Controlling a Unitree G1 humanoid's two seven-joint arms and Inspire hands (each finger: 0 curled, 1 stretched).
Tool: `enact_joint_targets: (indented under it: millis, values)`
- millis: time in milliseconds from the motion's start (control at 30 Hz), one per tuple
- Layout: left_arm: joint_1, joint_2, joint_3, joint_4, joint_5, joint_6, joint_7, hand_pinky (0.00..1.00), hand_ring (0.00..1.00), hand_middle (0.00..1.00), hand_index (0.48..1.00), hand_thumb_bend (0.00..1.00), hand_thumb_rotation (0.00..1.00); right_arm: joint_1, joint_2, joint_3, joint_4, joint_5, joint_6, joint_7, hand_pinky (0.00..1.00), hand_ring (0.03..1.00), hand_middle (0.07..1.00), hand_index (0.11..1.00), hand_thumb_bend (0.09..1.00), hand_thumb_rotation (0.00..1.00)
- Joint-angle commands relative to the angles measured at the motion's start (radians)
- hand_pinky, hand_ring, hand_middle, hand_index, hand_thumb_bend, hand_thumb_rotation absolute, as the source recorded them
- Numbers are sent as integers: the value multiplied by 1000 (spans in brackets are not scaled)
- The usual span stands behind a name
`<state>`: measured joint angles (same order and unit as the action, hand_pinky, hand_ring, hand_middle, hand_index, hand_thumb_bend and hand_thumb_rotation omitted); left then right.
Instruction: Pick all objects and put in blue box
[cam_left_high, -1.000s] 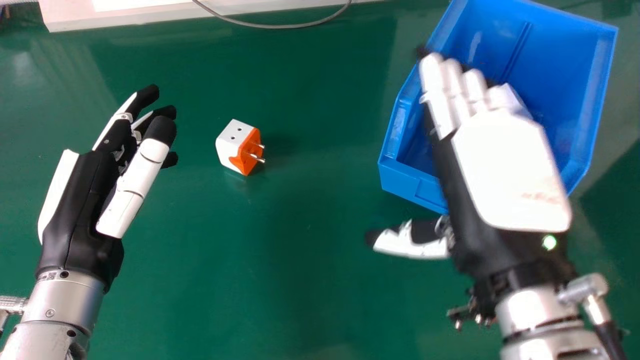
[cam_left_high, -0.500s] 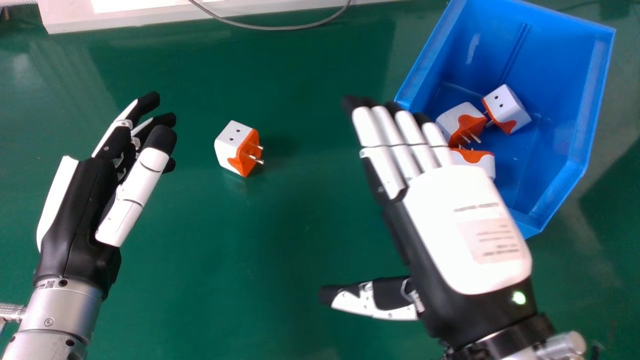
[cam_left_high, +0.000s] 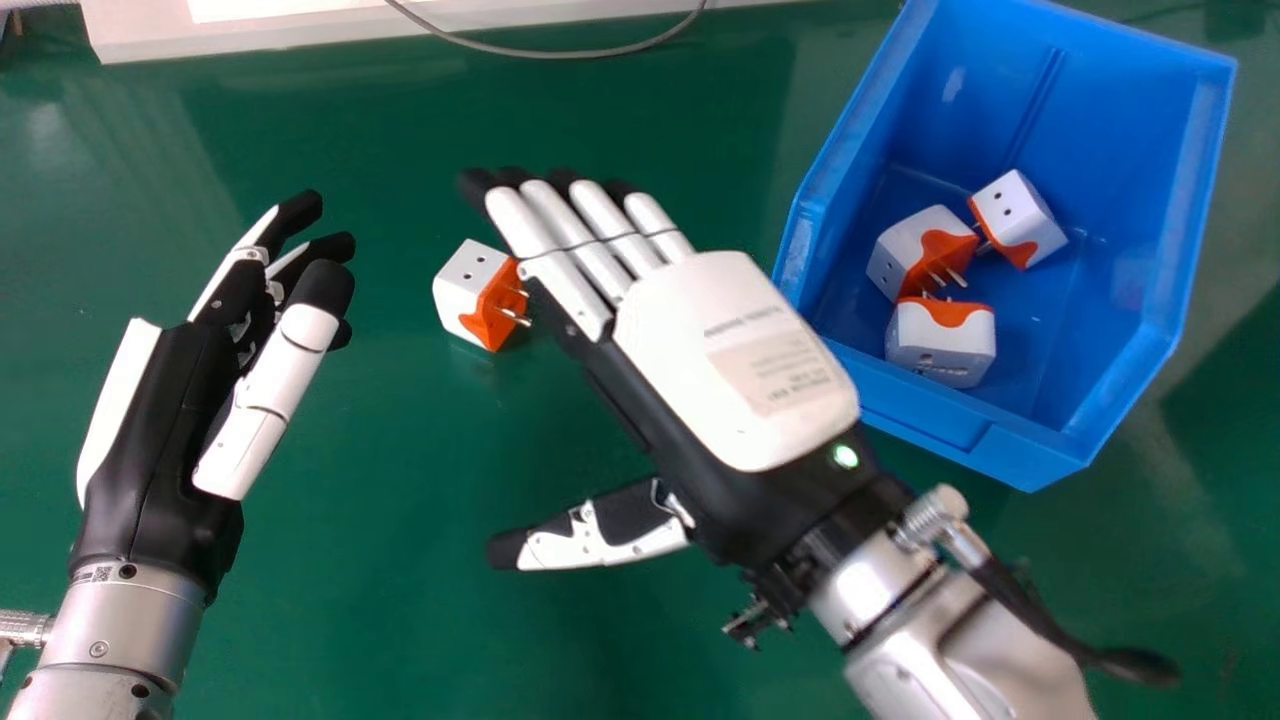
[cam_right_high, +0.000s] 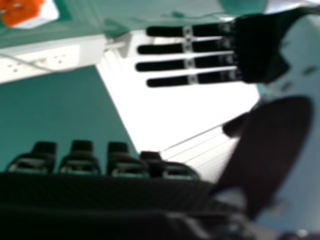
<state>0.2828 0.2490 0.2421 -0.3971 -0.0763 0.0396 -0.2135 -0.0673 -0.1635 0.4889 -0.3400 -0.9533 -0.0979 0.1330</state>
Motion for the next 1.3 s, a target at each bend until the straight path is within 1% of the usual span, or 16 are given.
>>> enact_joint_targets:
  millis: [0, 133, 233, 300, 433, 533, 700, 800, 900, 967, 1100, 1267]
  values:
    - [0, 9, 5, -4, 5, -29, 0, 809, 869, 877, 917, 705, 848, -73, 26, 7, 36, 12, 6, 11, 928, 1000, 1000, 1000, 627, 284]
    - [-1, 8, 7, -2, 1, -30, 2, 808, 869, 878, 918, 704, 850, -178, 64, 18, 147, -10, 62, 19, 910, 1000, 1000, 1000, 623, 283]
    - [2, 6, 9, -1, -1, -33, 4, 807, 868, 879, 918, 709, 850, -265, 109, 22, 264, -5, 101, -13, 900, 1000, 1000, 1000, 622, 282]
    - [0, 4, 10, 3, -3, -35, 5, 806, 867, 879, 918, 714, 850, -318, 141, 23, 348, 3, 120, -47, 896, 1000, 1000, 1000, 622, 277]
    - [-1, 0, 10, 6, -2, -37, 11, 801, 865, 878, 916, 743, 851, -399, 199, 17, 502, 36, 151, -111, 862, 990, 1000, 997, 652, 235]
    - [1, -4, 10, 7, -5, -41, 15, 798, 864, 877, 915, 745, 850, -451, 228, 15, 607, 49, 172, -163, 848, 983, 1000, 987, 669, 203]
    - [5, -11, 7, 4, -4, -45, 21, 798, 866, 875, 913, 729, 846, -528, 284, 21, 762, 52, 245, -263, 840, 977, 1000, 977, 675, 194]
    - [6, -12, 6, 2, -7, -45, 23, 803, 867, 875, 913, 717, 844, -559, 323, 22, 826, 66, 279, -321, 836, 974, 1000, 969, 674, 201]
    - [10, -15, 5, -6, -10, -43, 24, 804, 868, 875, 913, 713, 844, -579, 371, 8, 896, 104, 291, -387, 836, 974, 1000, 969, 671, 207]
    - [12, -15, 4, -10, -11, -41, 24, 805, 868, 875, 913, 710, 845, -589, 385, 7, 928, 131, 289, -419, 838, 974, 1000, 973, 660, 219]
    - [12, -14, 1, -22, -13, -28, 26, 807, 869, 876, 914, 706, 846, -607, 429, -12, 1002, 208, 302, -481, 840, 975, 1000, 979, 648, 238]
    - [13, -16, -4, -42, -12, -10, 28, 809, 870, 876, 915, 708, 847, -628, 465, -33, 1047, 301, 348, -497, 858, 987, 1000, 991, 633, 261]
